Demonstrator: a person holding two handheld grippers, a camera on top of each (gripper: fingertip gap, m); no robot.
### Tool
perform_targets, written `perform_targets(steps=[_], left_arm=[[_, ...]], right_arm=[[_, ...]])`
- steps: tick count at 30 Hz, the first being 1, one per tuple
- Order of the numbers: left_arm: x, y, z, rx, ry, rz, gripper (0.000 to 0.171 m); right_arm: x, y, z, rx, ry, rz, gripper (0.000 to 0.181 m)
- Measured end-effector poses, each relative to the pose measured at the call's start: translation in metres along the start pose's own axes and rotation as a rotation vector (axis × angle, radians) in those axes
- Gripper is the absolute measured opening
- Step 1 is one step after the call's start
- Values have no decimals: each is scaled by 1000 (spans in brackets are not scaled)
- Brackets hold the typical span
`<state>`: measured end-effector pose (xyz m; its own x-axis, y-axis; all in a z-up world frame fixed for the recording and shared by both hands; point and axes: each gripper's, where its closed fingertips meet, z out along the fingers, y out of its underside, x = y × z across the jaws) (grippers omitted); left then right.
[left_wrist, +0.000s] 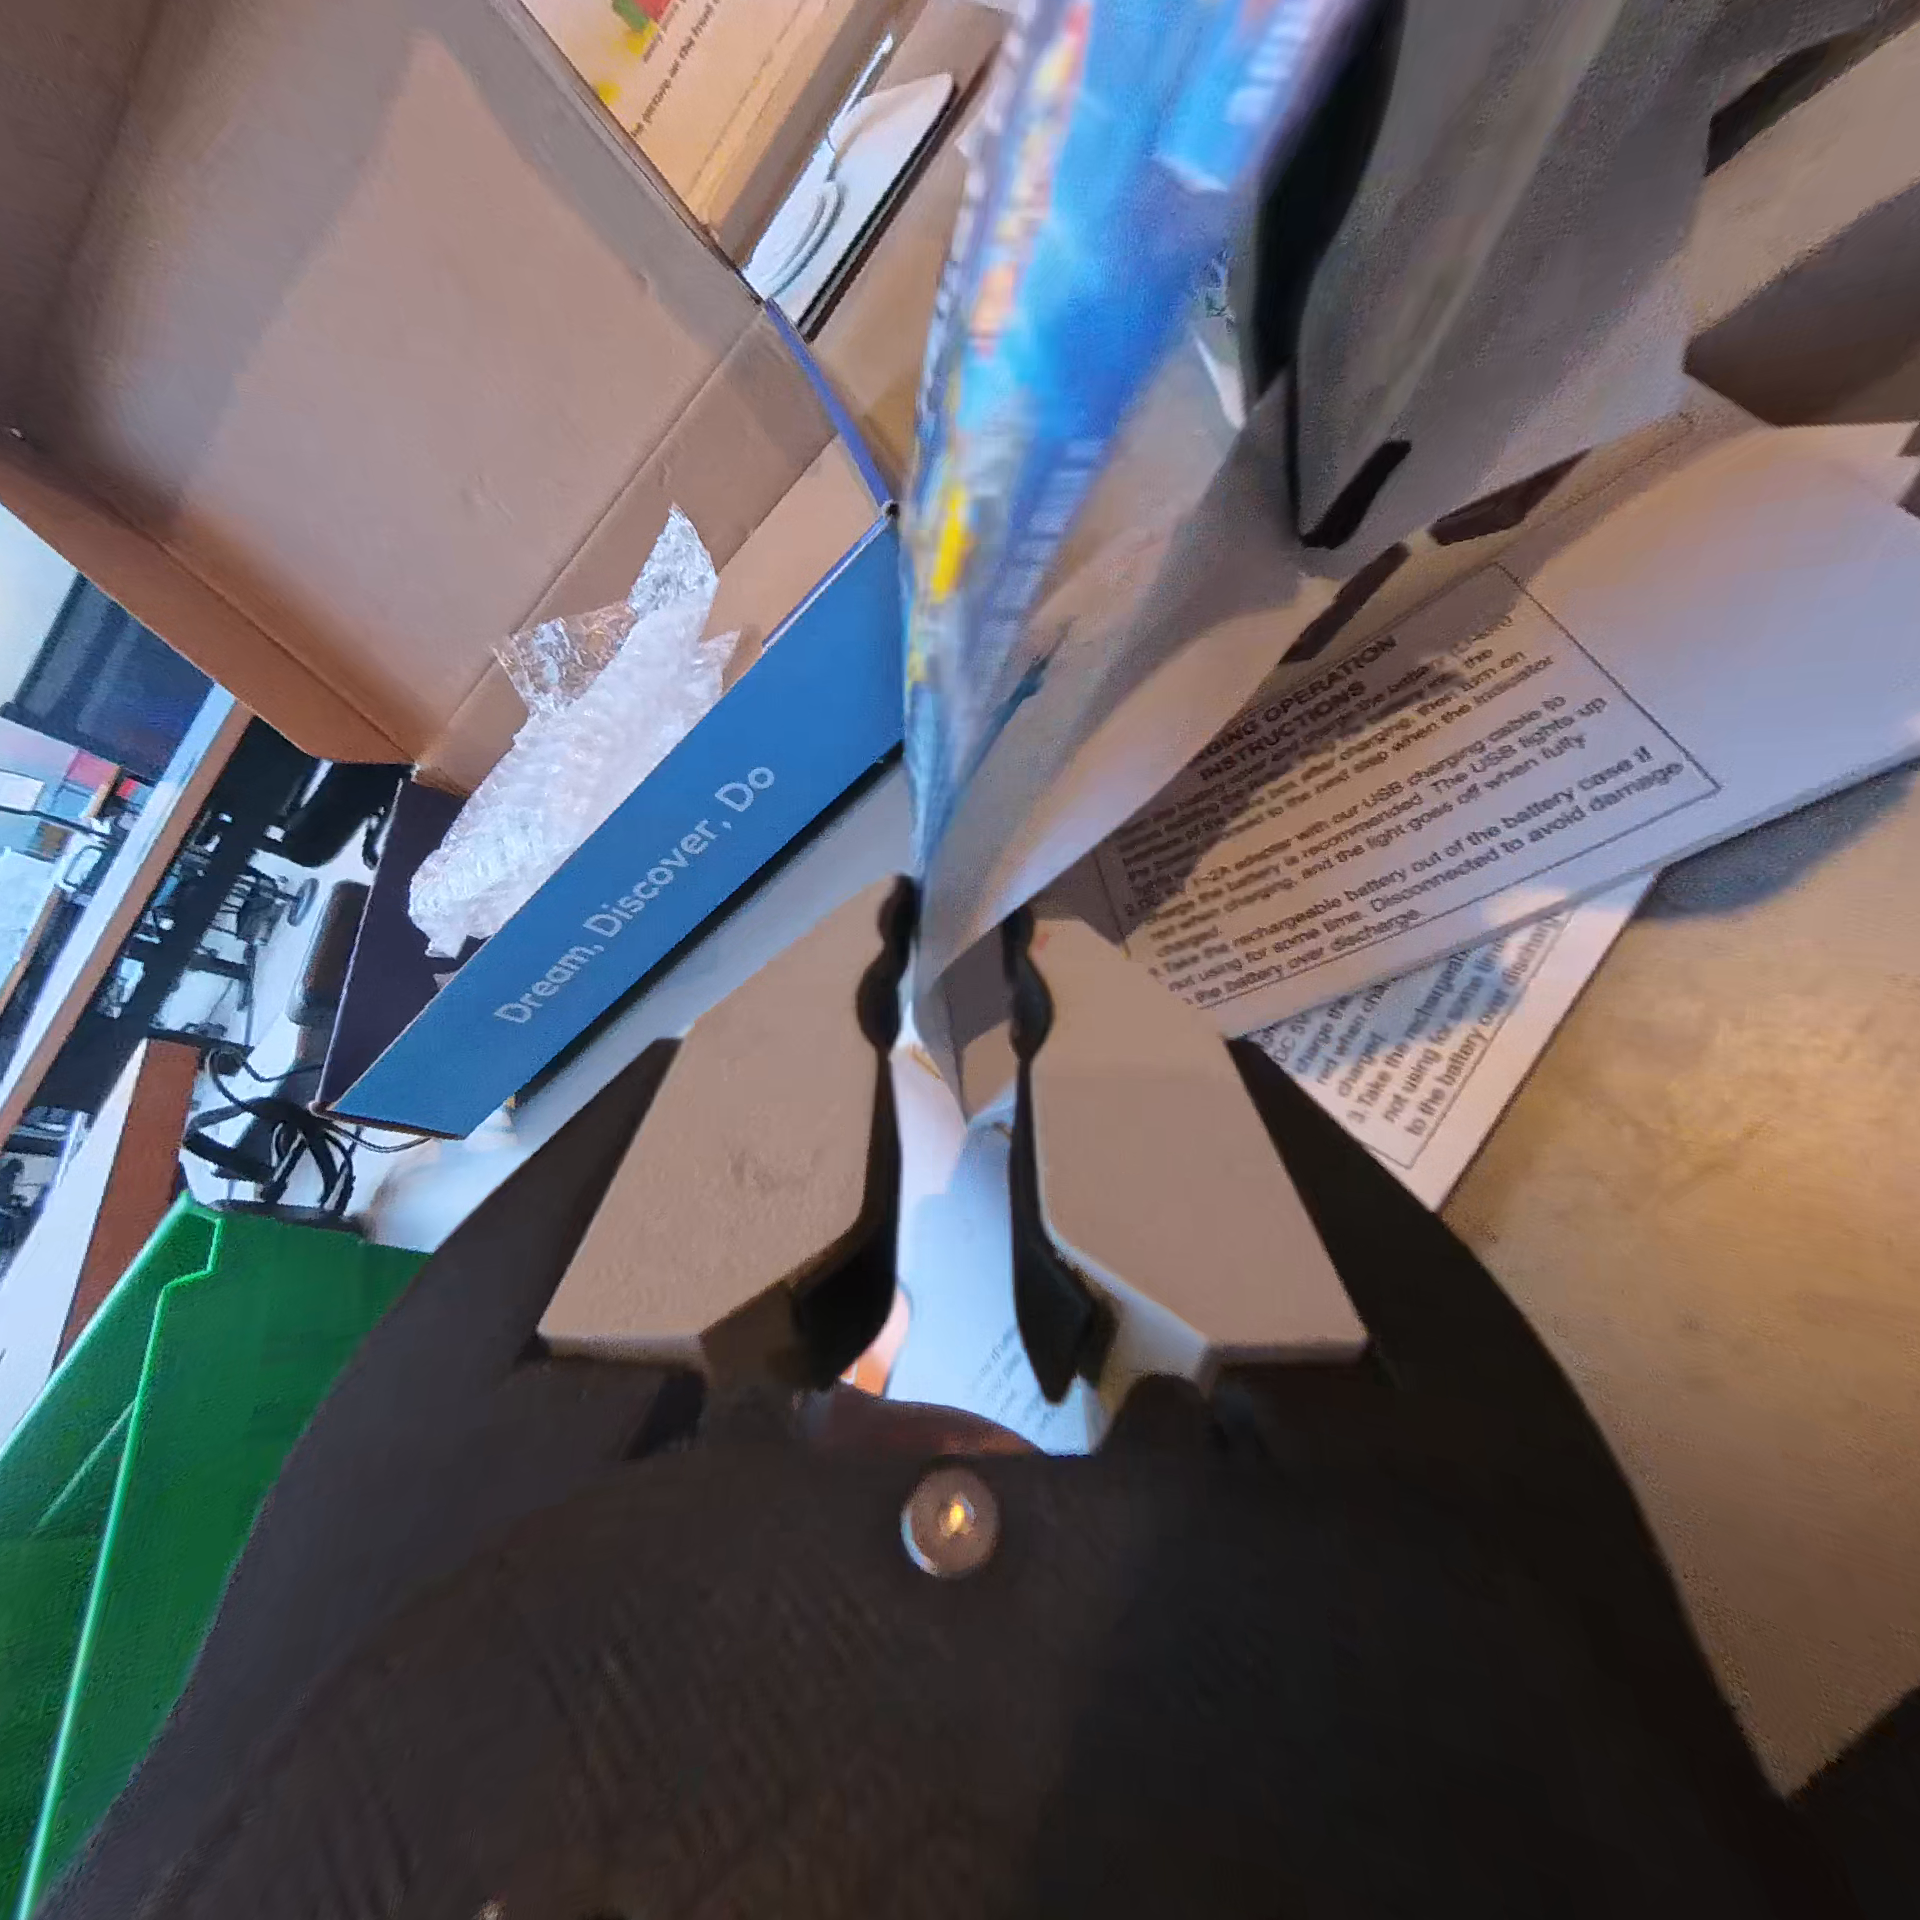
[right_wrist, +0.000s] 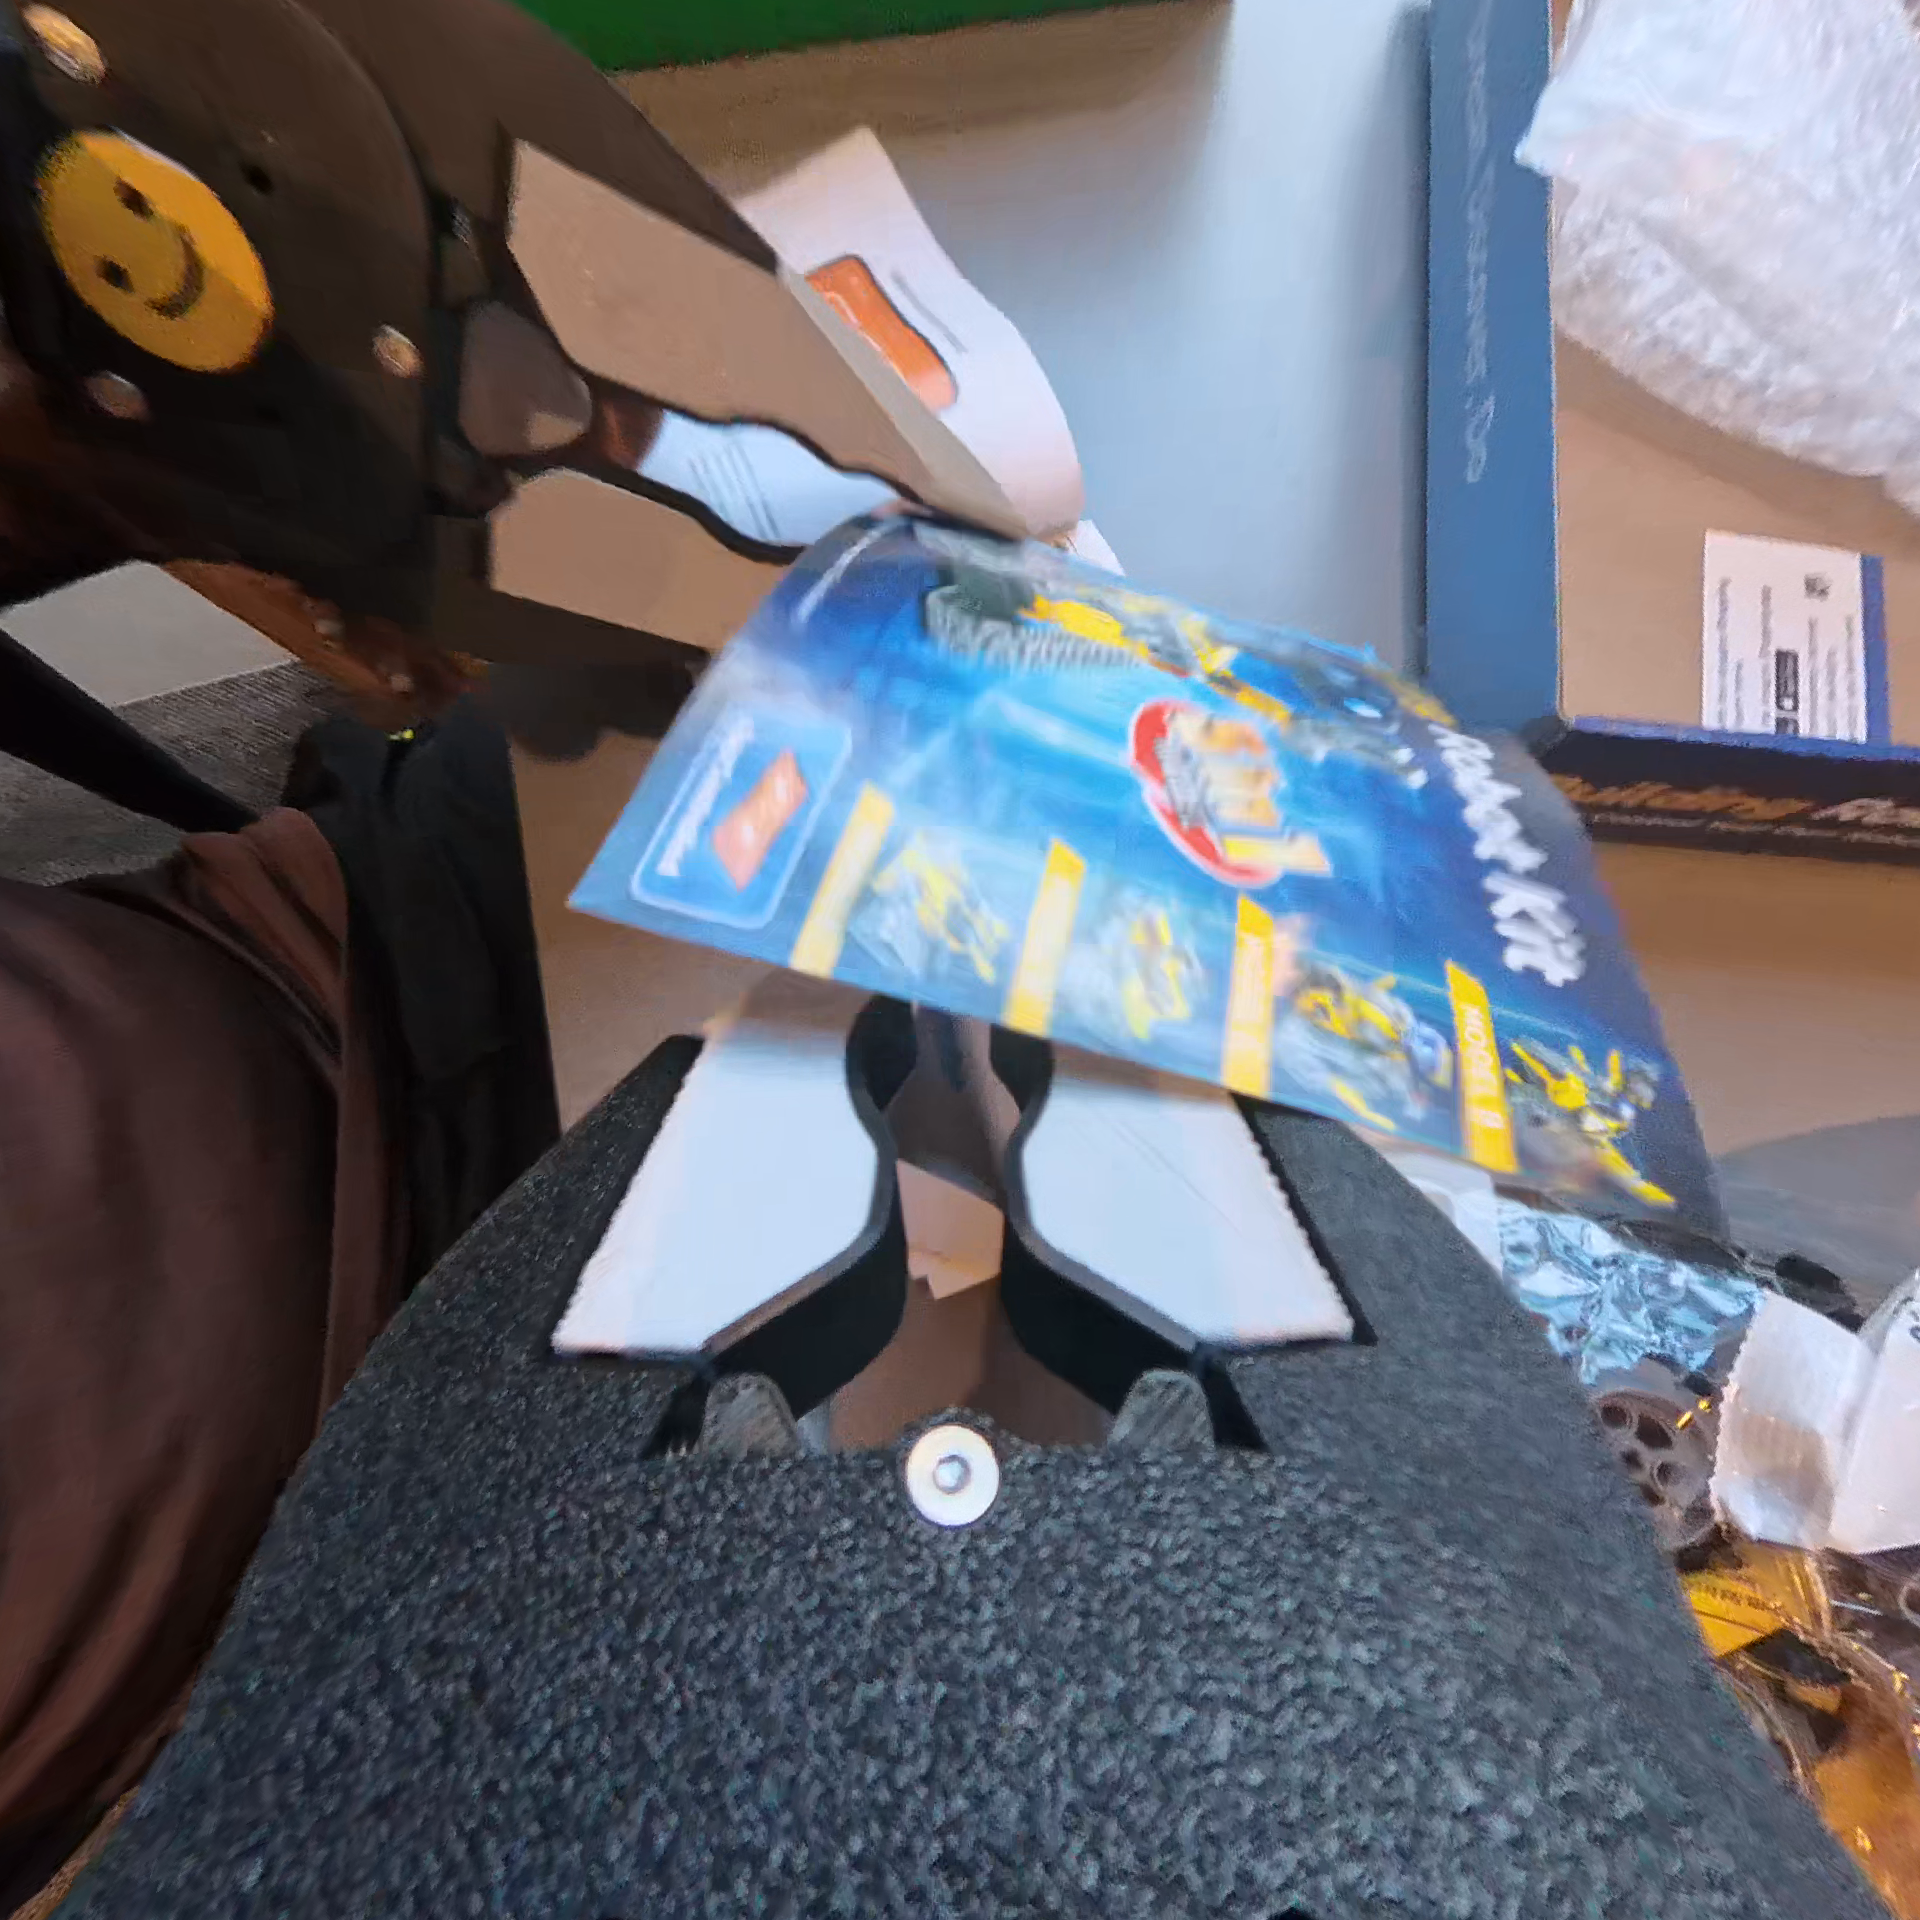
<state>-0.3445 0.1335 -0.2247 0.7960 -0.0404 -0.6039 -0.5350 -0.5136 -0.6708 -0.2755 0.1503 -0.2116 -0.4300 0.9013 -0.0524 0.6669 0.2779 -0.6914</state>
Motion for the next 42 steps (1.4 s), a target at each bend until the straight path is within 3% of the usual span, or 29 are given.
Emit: perform_targets(steps=[4, 9, 11, 14, 18, 21, 31, 42], left_arm=[[-1, 6, 4, 19, 21, -117, 0], [-12, 10, -1, 66, 147, -450, 0], [-16, 12, -3, 81, 208, -582, 0], [-19, 17, -7, 109, 289, -756, 0], [-21, 27, -10, 123, 364, -936, 0], [-20, 40, -13, 84, 341, -900, 0], [-13, 44, -19, 74, 390, -871, 0], [-9, 43, -19, 64, 417, -851, 0]], right_arm=[[-5, -17, -16, 74, 10, 6, 16], [6, -37, -69, 226, 79, 59, 41], [12, -33, -84, 242, 105, 84, 44], [3, -1, -71, 110, 37, 137, 62], [-3, 57, -13, -183, 45, 132, 76], [5, 86, 15, -344, 114, 61, 80], [-4, 73, 17, -275, 13, 101, 75], [3, 82, 22, -266, 93, 56, 76]])
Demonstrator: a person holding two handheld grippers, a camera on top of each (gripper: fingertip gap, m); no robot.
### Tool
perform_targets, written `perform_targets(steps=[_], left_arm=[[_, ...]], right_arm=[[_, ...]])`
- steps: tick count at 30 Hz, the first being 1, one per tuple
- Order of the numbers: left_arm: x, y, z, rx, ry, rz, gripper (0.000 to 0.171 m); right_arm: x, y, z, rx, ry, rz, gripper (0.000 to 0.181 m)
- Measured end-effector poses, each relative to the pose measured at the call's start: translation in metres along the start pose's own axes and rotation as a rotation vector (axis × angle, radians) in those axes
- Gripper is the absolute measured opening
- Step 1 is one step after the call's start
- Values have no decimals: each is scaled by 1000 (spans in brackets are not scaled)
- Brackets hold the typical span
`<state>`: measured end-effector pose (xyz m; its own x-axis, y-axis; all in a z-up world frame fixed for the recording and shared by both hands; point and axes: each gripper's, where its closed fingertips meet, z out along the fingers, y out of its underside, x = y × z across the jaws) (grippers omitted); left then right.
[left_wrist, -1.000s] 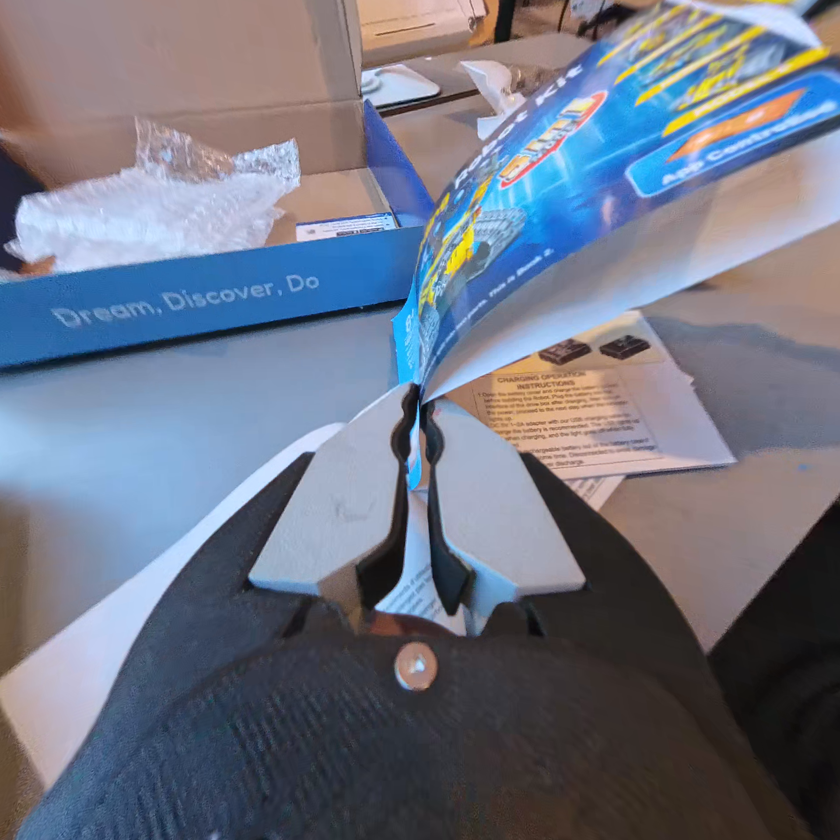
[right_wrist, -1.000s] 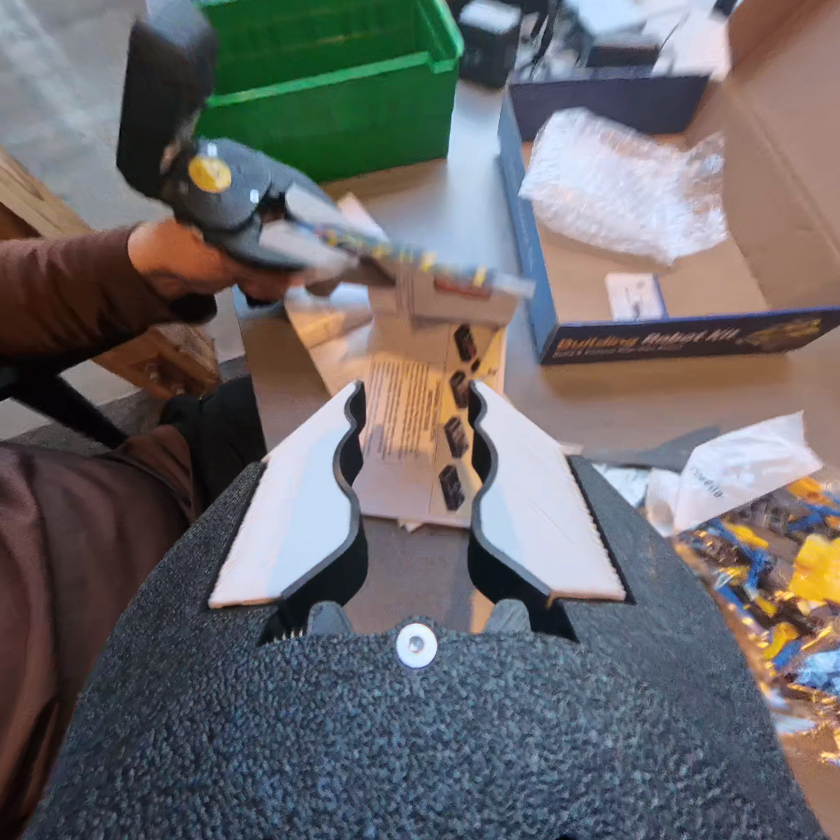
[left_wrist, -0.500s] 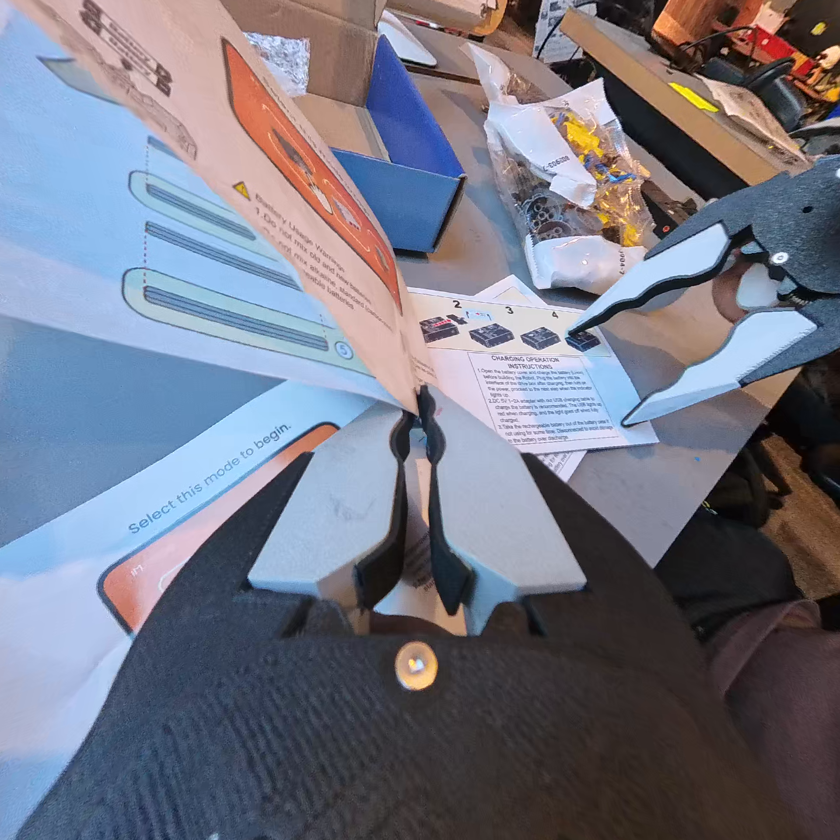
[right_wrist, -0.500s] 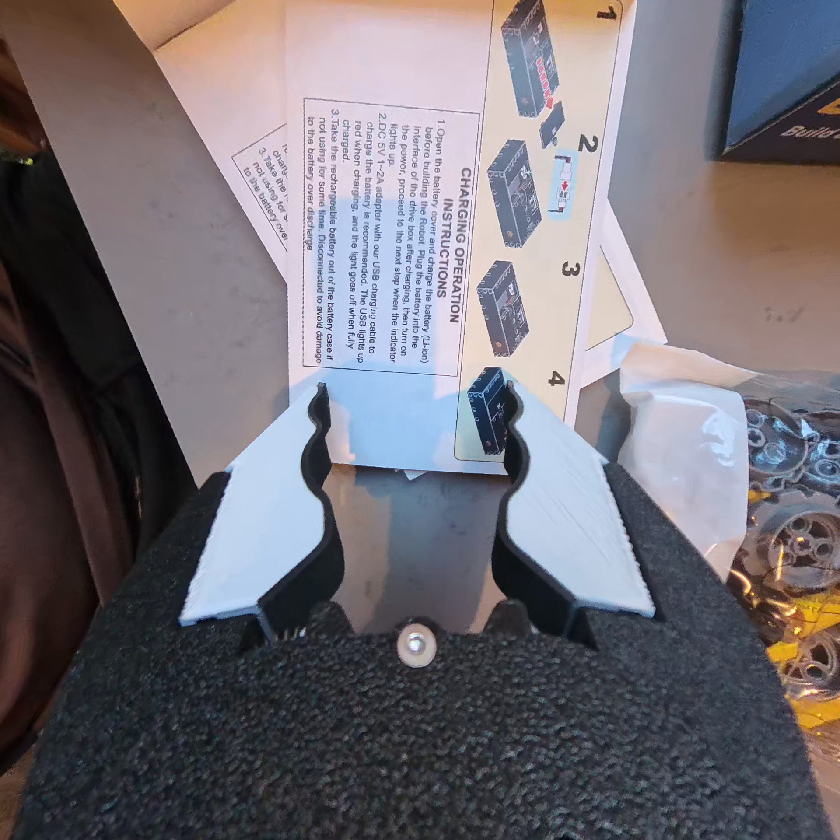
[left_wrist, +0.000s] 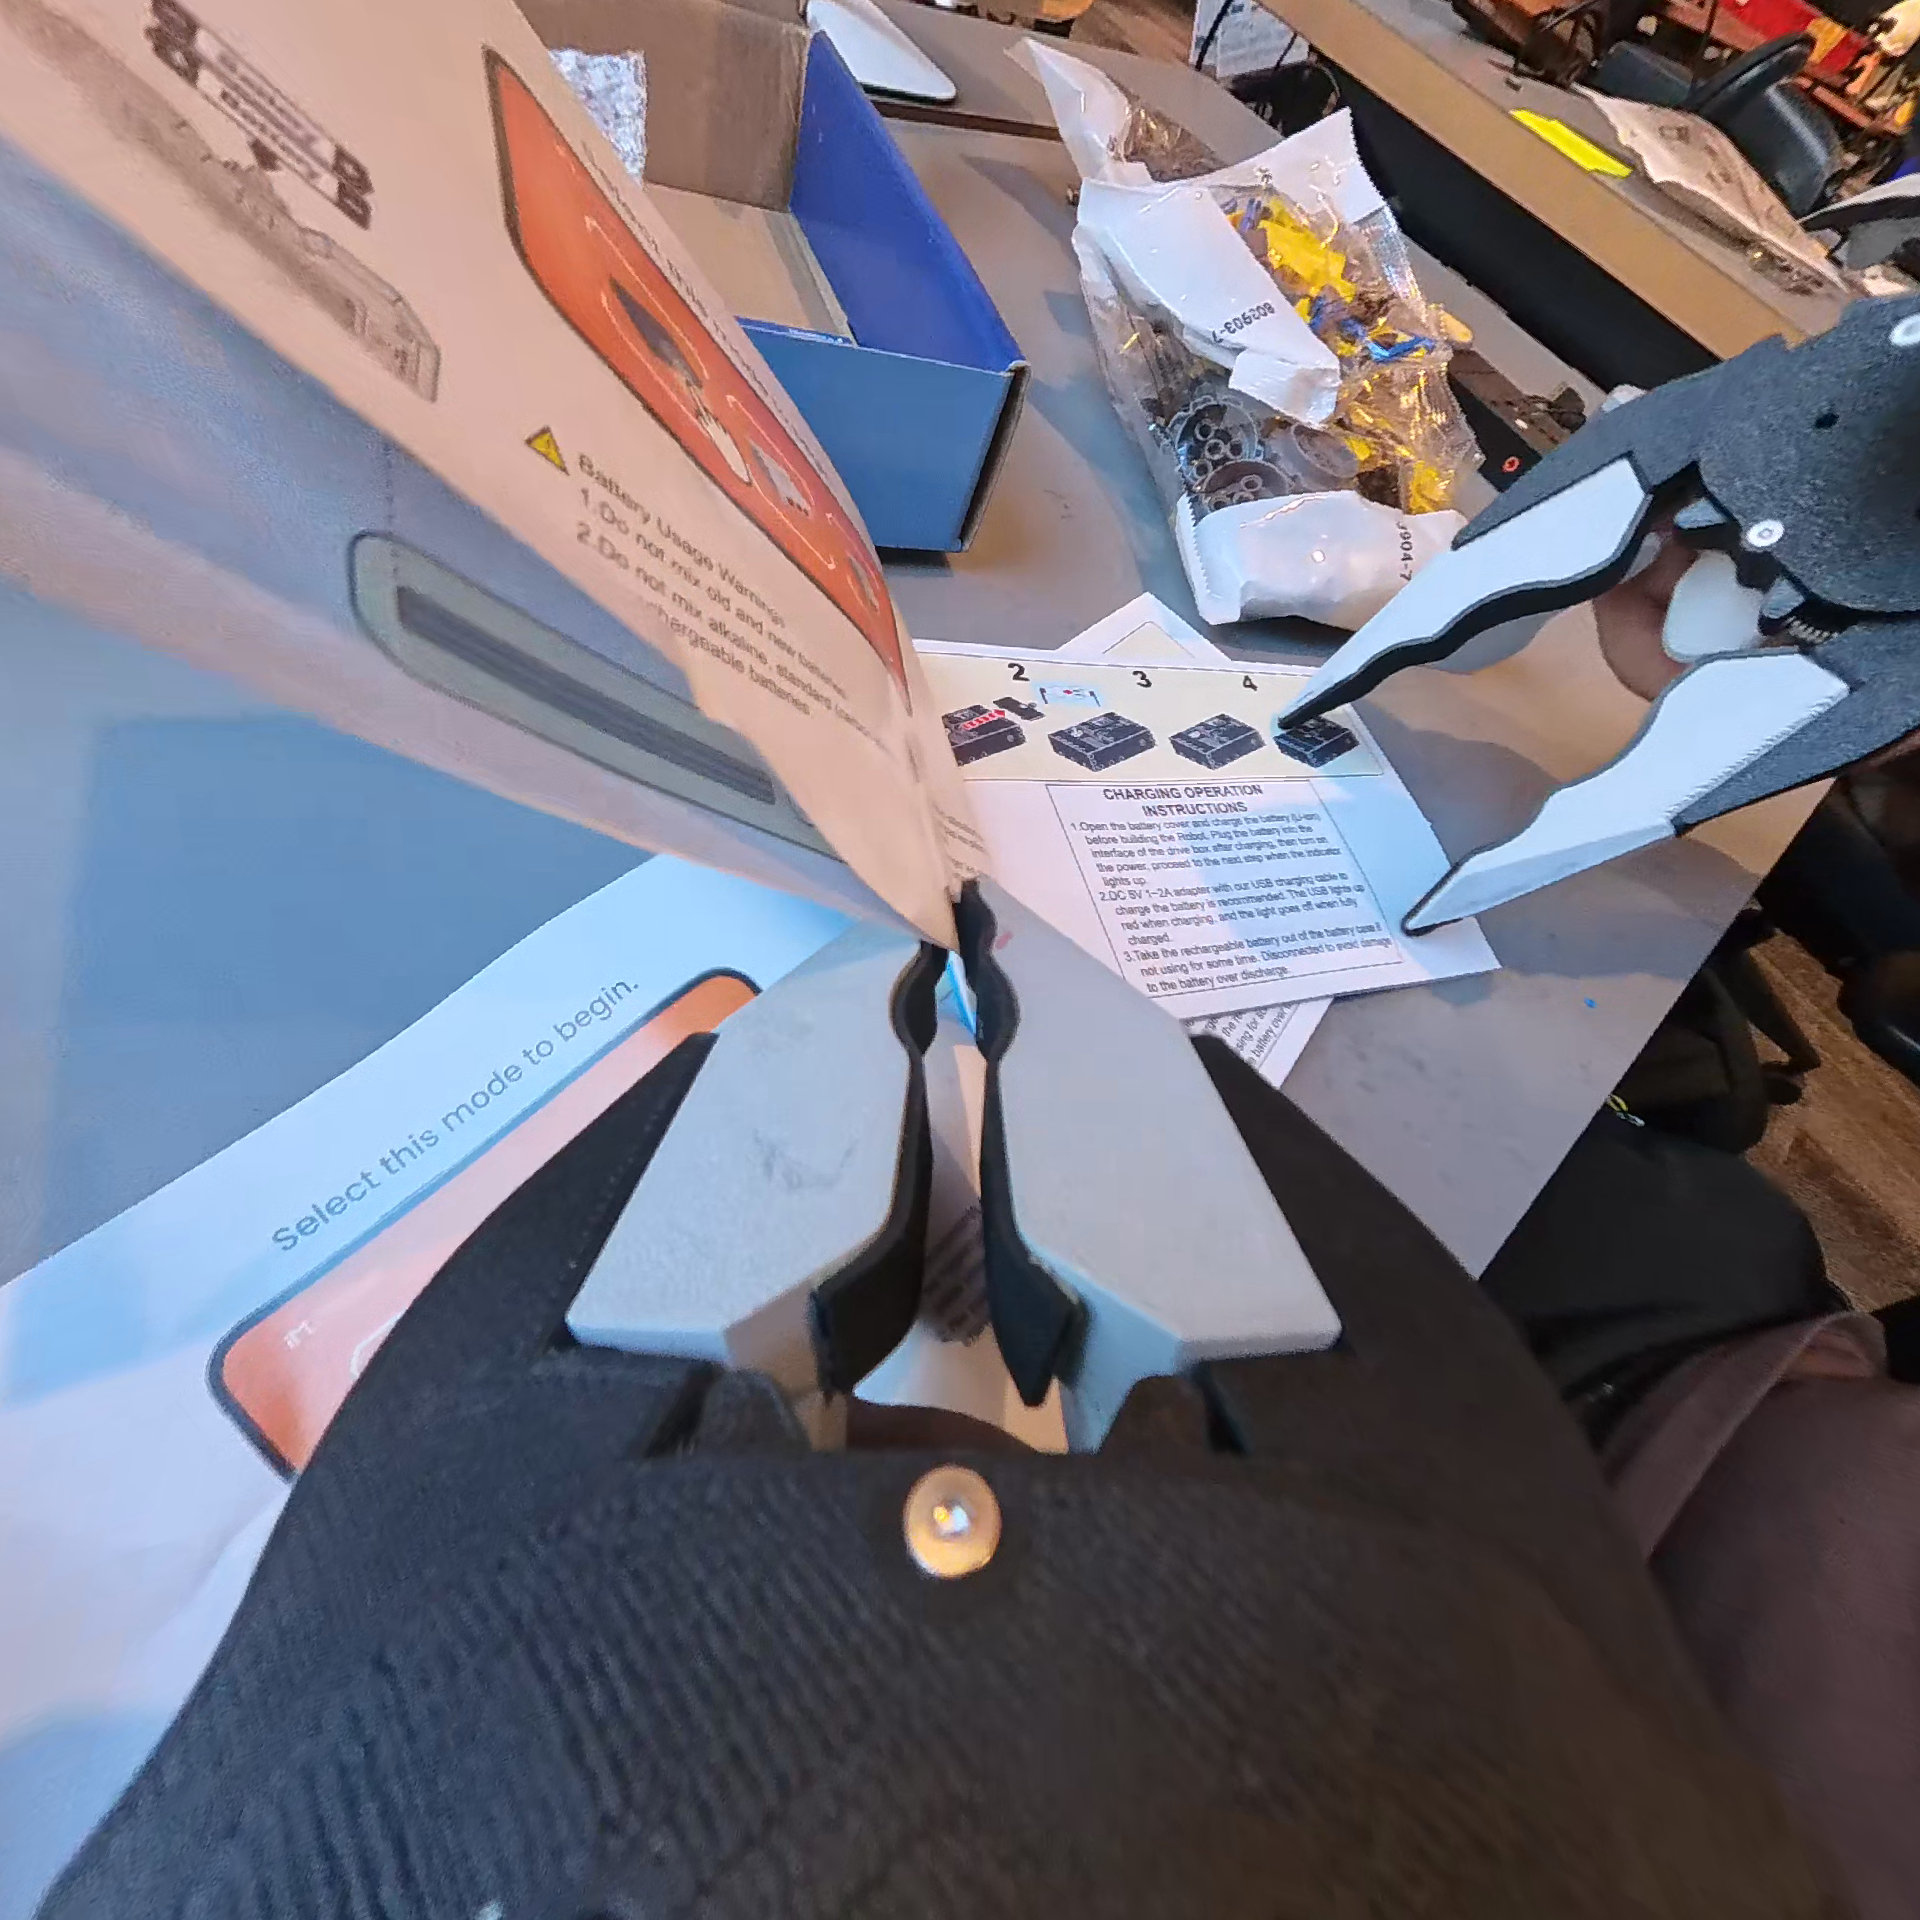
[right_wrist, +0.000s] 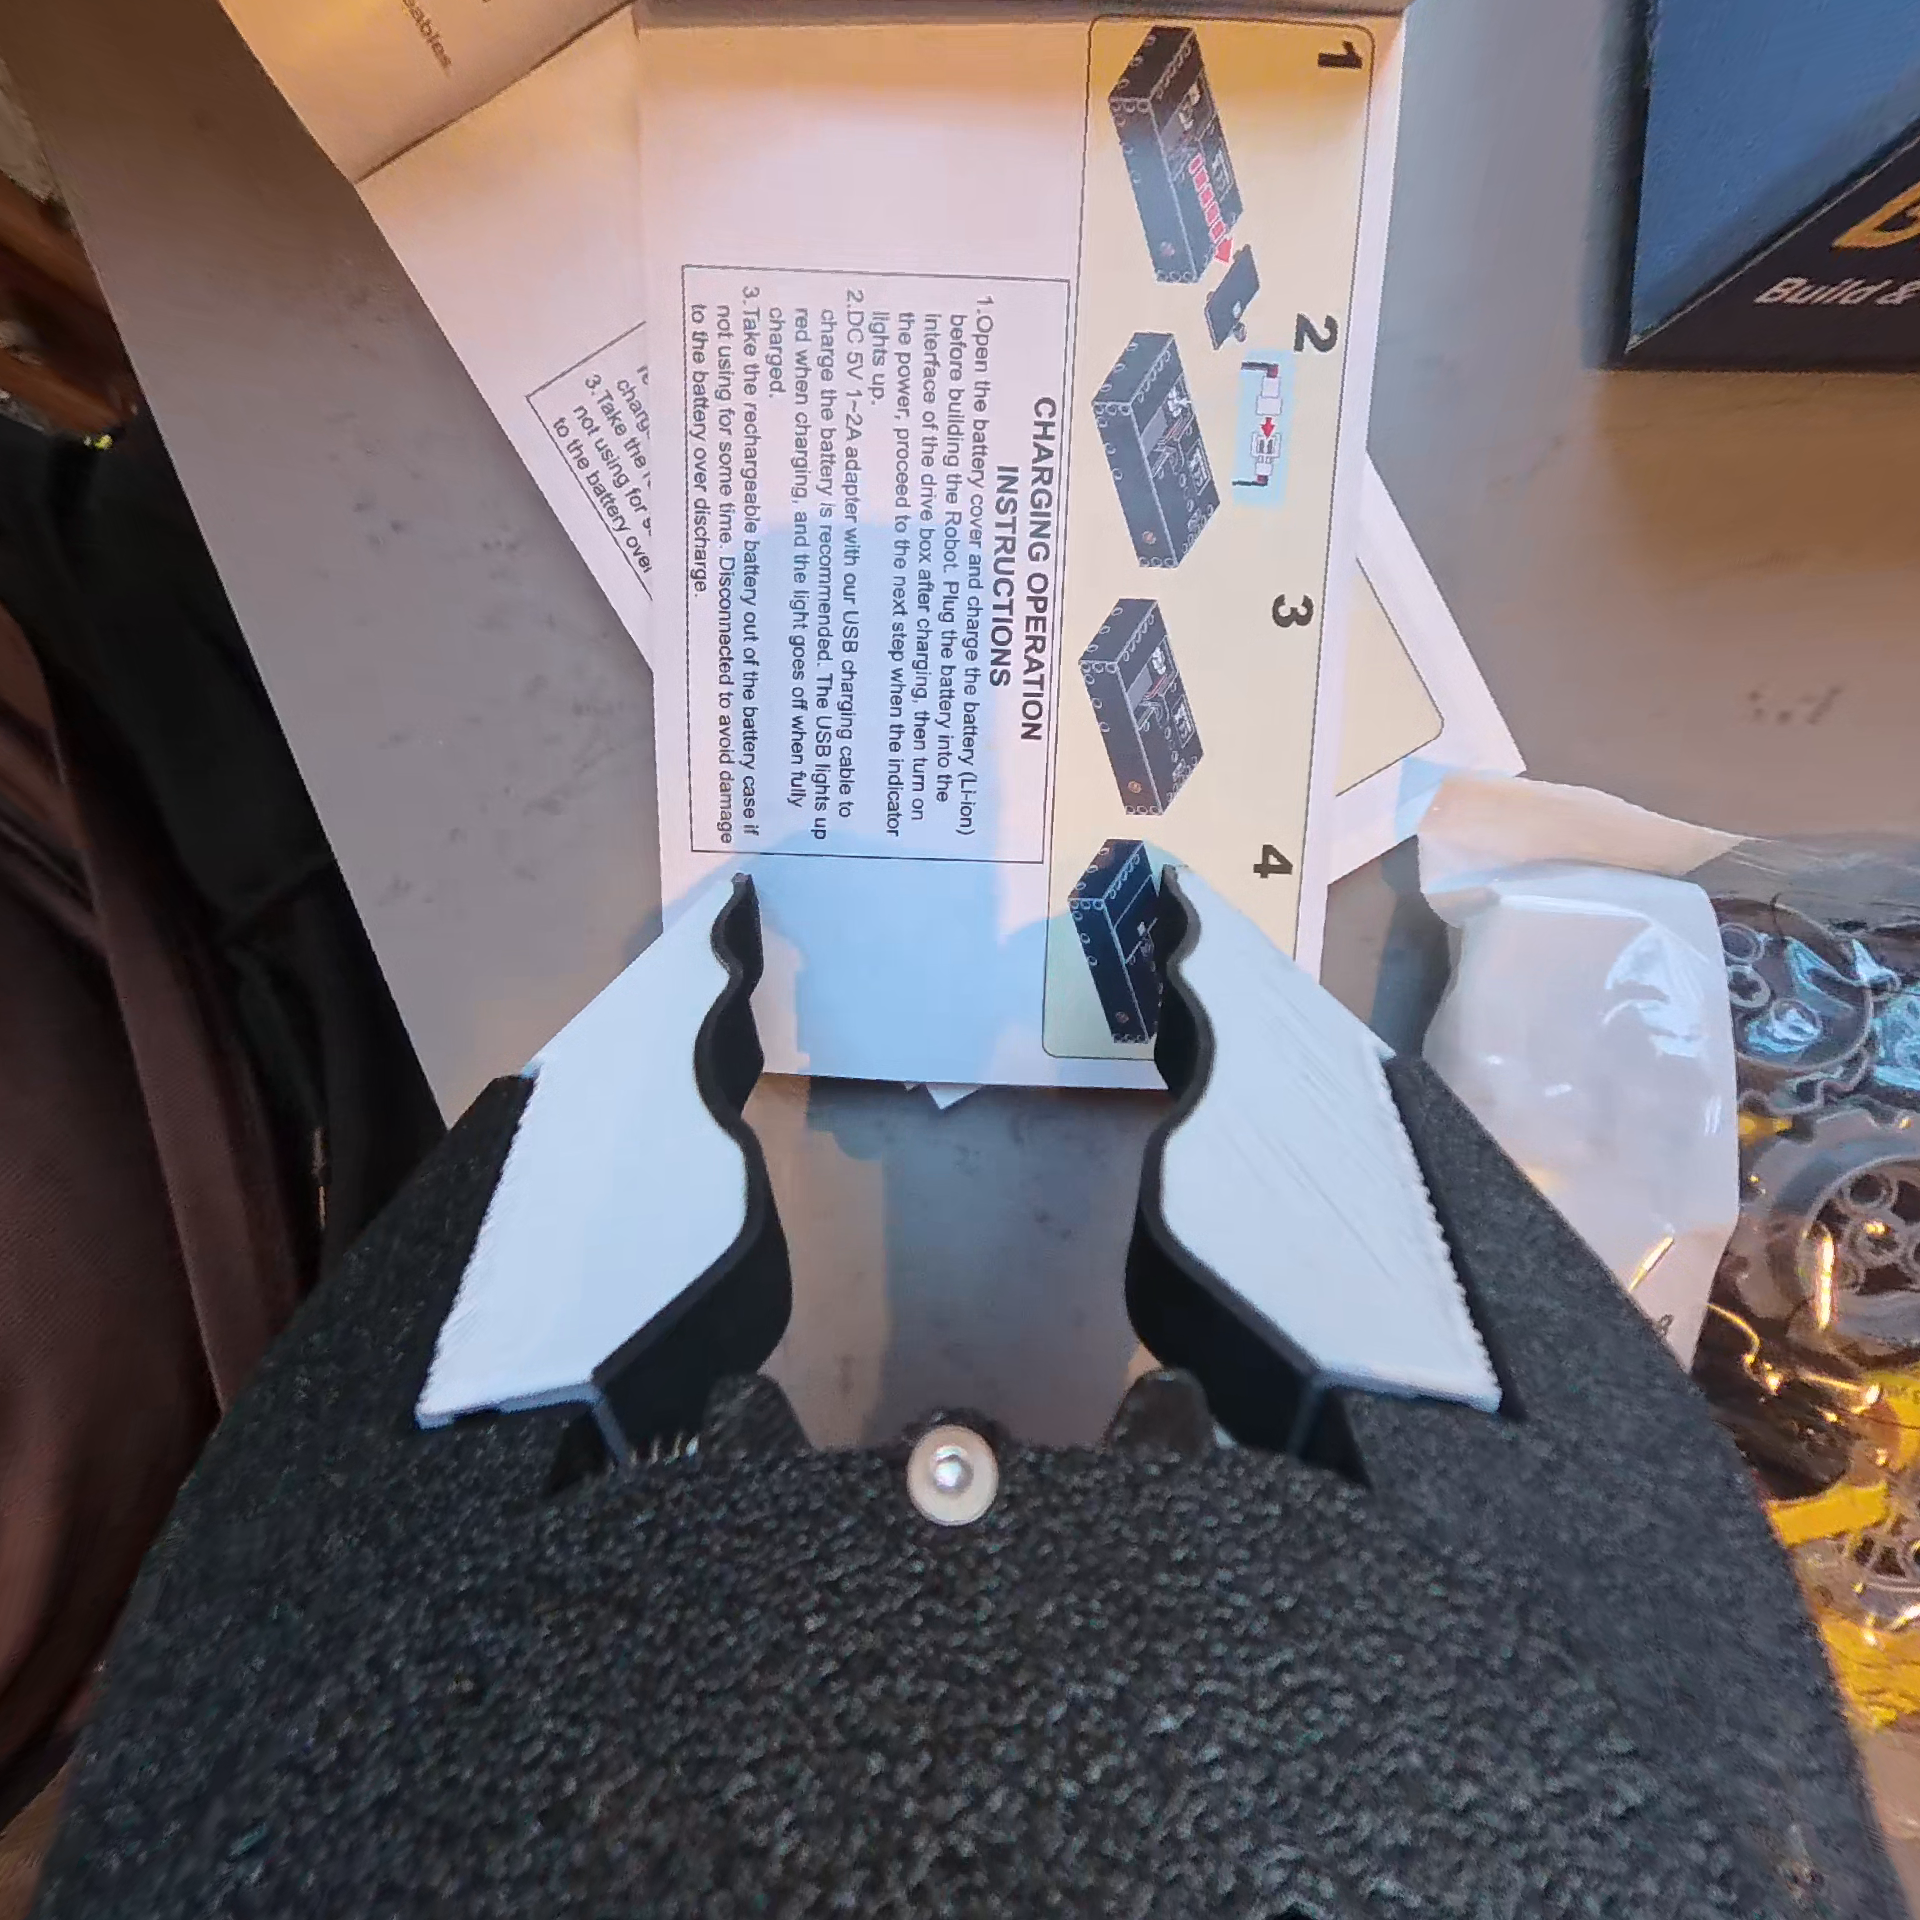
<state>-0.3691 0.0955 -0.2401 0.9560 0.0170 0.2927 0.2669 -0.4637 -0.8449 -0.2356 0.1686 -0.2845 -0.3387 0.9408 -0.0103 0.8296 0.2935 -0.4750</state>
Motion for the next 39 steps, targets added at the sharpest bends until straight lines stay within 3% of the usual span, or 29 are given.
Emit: perform_targets(steps=[4, 10, 29, 30, 31, 32, 39], left_arm=[[1, 2, 0, -13, -6, 25, 0], [0, 3, 0, -14, 8, 14, 0], [13, 9, 6, -51, 32, 47, 0], [13, 10, 6, -53, 31, 48, 0], [13, 10, 6, -53, 30, 48, 0], [13, 10, 6, -53, 32, 47, 0], [17, 5, 4, -36, 48, 100, 5]], right_arm=[[-4, -1, -2, -33, -48, 32, 85], [4, 5, 0, -80, 19, 9, 93], [6, 0, 3, 10, 16, -28, 86], [7, -1, 2, 25, 7, -23, 77], [7, -4, 0, 52, -11, -12, 31], [11, -7, 0, 86, -9, 2, 5], [19, -22, -3, 116, -32, -1, 4]])
